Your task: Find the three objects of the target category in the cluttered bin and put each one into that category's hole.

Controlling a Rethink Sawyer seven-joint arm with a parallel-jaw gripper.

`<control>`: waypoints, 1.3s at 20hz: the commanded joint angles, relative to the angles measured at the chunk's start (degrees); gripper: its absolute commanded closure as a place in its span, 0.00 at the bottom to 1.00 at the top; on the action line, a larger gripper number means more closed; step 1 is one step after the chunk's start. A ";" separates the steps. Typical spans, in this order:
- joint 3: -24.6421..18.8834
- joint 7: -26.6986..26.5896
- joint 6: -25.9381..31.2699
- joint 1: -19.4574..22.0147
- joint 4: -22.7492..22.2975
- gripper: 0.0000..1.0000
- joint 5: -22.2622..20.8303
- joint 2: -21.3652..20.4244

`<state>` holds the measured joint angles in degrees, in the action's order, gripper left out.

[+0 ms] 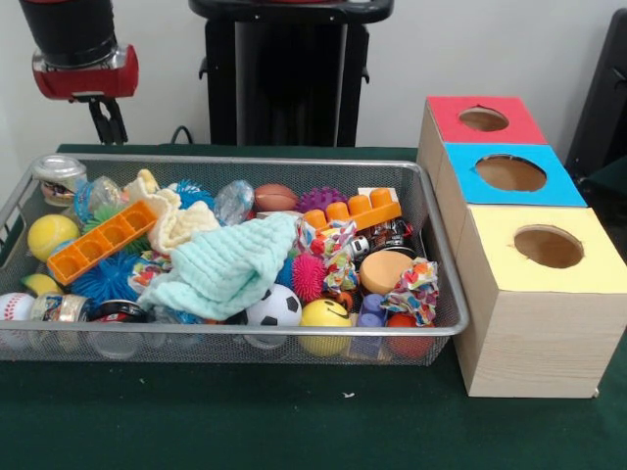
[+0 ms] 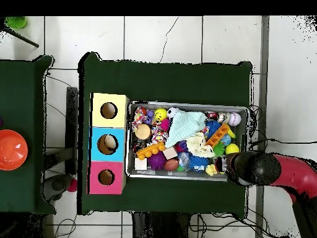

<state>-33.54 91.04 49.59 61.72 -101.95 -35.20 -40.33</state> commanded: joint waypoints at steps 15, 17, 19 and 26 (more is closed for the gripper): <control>0.51 0.75 -16.85 -1.80 -7.31 0.00 -3.01 4.94; 0.78 2.09 -17.07 -2.19 -7.95 0.00 -2.07 4.65; 0.99 1.96 -15.18 -2.69 -8.59 0.00 -1.36 3.89; 1.30 -1.39 -9.85 -2.87 -9.24 0.00 -0.56 1.95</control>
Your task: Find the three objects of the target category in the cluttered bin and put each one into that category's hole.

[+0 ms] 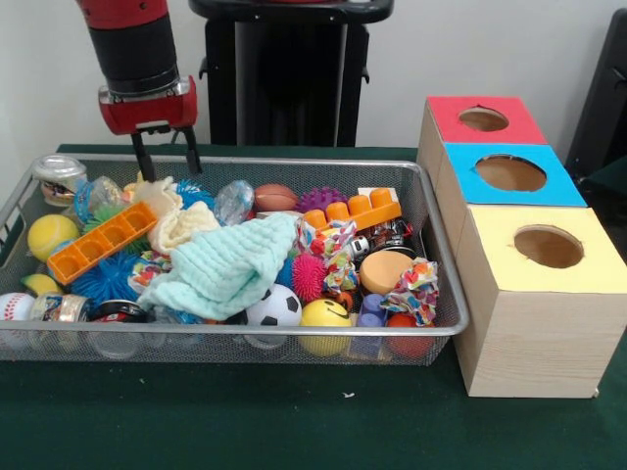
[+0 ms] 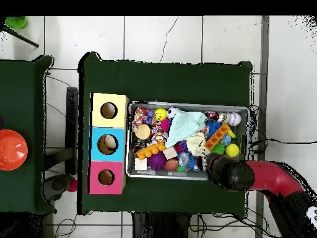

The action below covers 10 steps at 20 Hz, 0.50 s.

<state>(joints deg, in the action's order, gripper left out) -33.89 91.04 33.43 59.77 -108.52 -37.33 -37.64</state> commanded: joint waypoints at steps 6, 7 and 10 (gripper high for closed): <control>2.75 -6.10 9.76 -0.94 -1.63 0.00 -1.83 -1.32; 2.94 -6.79 10.02 -0.99 -1.29 0.00 -2.68 -1.34; 2.91 -7.75 8.46 -0.80 -0.60 0.00 -5.01 -1.96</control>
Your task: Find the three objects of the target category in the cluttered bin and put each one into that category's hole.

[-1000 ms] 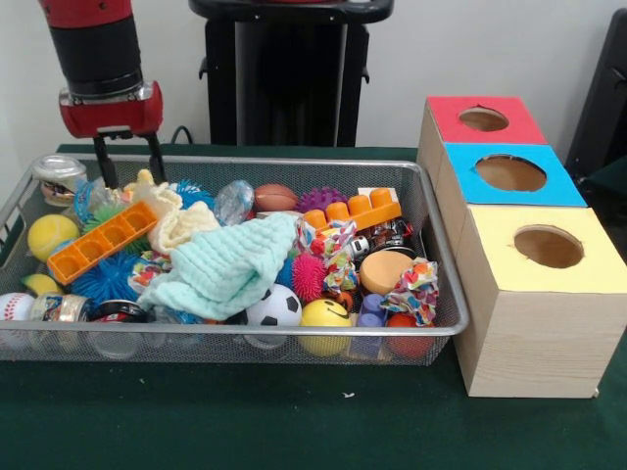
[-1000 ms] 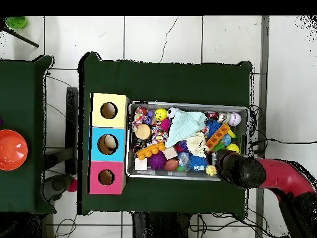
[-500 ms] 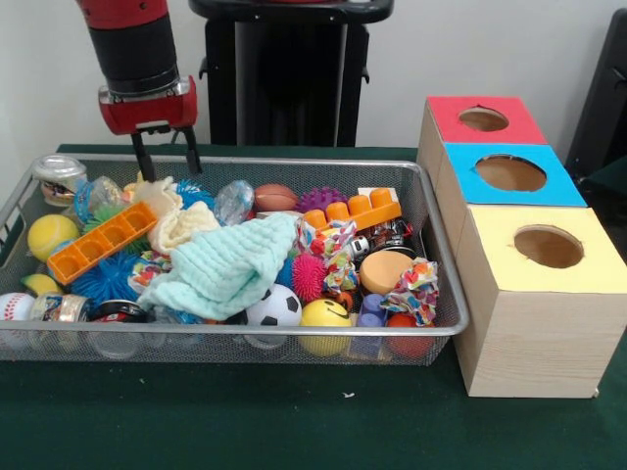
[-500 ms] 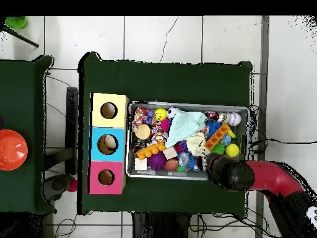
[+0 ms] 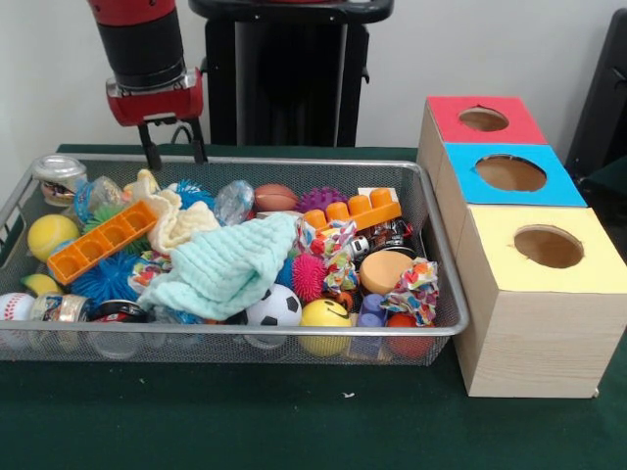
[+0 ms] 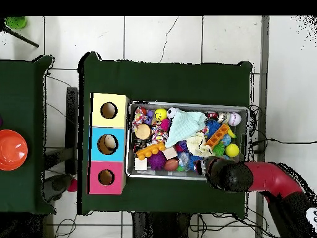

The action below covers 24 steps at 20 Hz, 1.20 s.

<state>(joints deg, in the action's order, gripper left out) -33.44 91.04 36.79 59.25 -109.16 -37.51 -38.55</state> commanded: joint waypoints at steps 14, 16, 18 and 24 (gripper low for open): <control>1.81 -7.12 -0.46 -1.57 3.27 0.00 -14.46 0.86; 2.30 -6.79 -0.54 -1.89 3.16 0.00 -15.99 1.24; 2.72 -6.32 -0.86 -2.24 3.09 0.00 -17.43 1.56; 3.03 -4.39 -1.89 -1.94 2.89 0.00 -18.24 3.21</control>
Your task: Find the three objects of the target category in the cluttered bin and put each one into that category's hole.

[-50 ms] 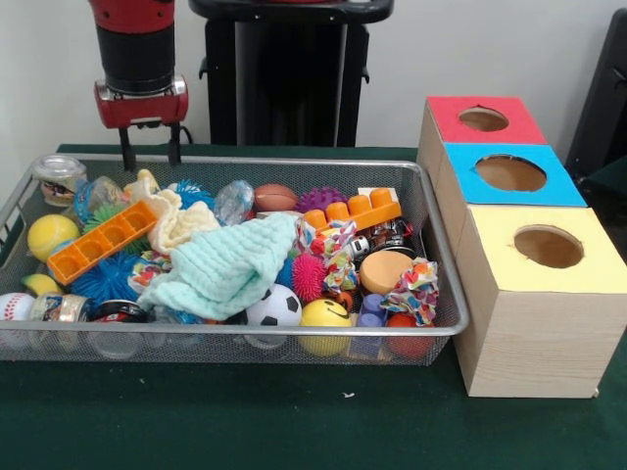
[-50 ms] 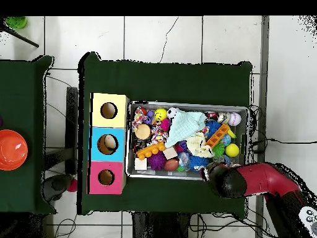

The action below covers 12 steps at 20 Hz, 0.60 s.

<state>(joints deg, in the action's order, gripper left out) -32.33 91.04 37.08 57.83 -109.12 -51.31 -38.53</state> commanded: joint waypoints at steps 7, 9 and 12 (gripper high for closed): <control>2.37 -6.01 -1.87 -1.21 3.85 0.00 -8.24 2.99; 2.39 -6.07 -2.89 -1.19 4.15 0.00 -9.75 3.18; 1.88 -6.67 -2.92 -0.66 4.50 0.00 -9.99 3.91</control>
<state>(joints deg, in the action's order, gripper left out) -31.30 91.04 37.05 57.72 -109.09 -56.38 -37.05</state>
